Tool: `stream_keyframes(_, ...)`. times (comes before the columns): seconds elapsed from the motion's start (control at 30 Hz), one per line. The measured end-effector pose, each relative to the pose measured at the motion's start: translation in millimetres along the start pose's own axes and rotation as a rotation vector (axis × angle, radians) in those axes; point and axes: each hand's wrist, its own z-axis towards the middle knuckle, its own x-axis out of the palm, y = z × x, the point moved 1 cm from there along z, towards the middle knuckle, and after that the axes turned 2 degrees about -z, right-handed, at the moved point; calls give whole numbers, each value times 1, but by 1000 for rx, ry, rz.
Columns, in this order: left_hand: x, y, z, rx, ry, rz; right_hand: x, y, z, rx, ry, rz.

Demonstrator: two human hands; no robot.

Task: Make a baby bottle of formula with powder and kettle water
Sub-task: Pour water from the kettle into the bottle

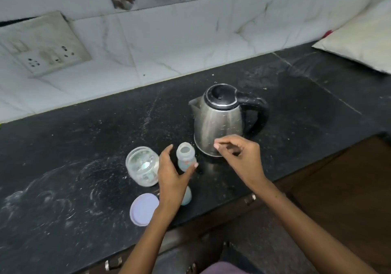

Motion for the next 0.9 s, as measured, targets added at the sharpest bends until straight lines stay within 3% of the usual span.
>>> stream_keyframes(0.13, 22, 5, 13, -108, -14, 19, -44, -17, 43, -299, -160, -260)
stream_keyframes(0.37, 44, 14, 19, -152, -206, 50, -74, -50, 93, -488, -82, -400)
stream_keyframes(0.5, 48, 14, 17, -201, -283, 42, -80, -63, 112, -406, 62, -282)
stream_keyframes(0.63, 48, 12, 17, -229, -277, 38, -80, -70, 121, -265, 276, -15)
stream_keyframes(0.9, 46, 5, 18, -255, -304, 4, -72, -75, 131, -249, 244, 219)
